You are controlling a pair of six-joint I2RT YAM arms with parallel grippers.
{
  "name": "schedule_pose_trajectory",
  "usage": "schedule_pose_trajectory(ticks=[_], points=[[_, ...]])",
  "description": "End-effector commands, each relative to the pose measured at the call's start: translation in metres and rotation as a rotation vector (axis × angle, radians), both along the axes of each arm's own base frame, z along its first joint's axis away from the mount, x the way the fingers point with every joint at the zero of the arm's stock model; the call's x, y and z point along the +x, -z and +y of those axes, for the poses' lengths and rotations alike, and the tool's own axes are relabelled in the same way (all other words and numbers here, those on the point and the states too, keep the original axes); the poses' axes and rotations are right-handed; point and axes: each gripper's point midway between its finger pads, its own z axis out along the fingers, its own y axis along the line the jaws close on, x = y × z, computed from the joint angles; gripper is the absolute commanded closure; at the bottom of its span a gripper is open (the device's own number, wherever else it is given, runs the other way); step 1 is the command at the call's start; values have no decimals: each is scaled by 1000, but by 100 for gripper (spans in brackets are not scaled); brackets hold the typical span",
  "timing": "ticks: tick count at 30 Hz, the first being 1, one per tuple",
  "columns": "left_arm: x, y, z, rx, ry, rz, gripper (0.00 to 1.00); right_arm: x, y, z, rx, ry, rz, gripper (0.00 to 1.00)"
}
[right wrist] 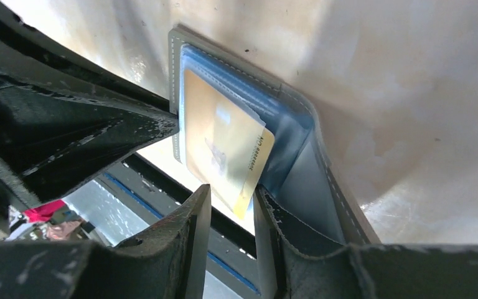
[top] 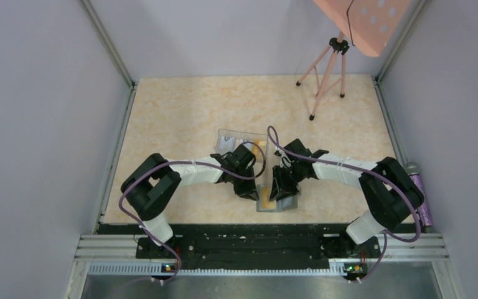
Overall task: Put the credit cards into the card holder
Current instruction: Insert the credit card into the card holder.
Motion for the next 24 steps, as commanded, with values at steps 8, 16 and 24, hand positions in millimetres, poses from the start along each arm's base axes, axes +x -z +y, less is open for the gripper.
schedule_pose_trajectory(ticks=[8, 16, 24], points=[[12, -26, 28, 112, -35, -139, 68, -1, -15, 16, 42, -31, -36, 36], [9, -55, -2, -104, 13, -169, 57, 0, -27, 6, 7, -44, -91, 31], [5, -50, -32, -258, 23, -99, 58, 2, -23, 1, -20, -29, -111, 66]])
